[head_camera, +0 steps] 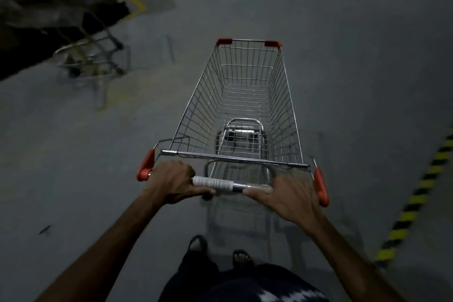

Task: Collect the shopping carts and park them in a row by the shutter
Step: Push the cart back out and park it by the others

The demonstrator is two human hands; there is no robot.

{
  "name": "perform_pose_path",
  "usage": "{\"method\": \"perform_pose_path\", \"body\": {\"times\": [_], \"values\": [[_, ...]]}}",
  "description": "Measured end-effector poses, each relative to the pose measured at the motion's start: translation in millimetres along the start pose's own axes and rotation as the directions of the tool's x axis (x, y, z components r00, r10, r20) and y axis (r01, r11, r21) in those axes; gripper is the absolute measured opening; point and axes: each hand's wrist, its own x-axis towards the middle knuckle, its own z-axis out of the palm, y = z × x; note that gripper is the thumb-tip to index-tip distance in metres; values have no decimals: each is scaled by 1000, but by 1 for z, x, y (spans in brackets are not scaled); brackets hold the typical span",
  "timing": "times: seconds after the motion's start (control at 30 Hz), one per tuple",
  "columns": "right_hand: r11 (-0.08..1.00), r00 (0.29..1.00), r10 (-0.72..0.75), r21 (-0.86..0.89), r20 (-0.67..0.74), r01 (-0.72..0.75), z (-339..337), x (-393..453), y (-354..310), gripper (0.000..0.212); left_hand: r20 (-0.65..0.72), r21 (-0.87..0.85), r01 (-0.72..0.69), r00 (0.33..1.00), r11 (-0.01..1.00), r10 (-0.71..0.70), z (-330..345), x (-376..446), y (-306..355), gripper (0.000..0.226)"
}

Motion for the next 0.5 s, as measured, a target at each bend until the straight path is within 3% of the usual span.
{"method": "perform_pose_path", "body": {"times": [0.07, 0.2, 0.3, 0.5], "values": [[996, 996, 91, 23, -5, -91, -4, -2, 10, 96, 3, 19, -88, 996, 996, 88, -7, 31, 3, 99], [956, 963, 270, 116, -5, -268, -3, 1, 30, 98, -67, 54, -243, 967, 969, 246, -21, 88, 13, 104], [932, 945, 327, 170, -12, -321, -10, 0, 35, 69, -100, 81, -356, 927, 931, 363, -37, 125, 22, 108], [821, 825, 561, 179, -76, -542, 1, -1, 43, 97, -69, 127, -550, 826, 826, 560, -66, 190, 45, 116]]}}
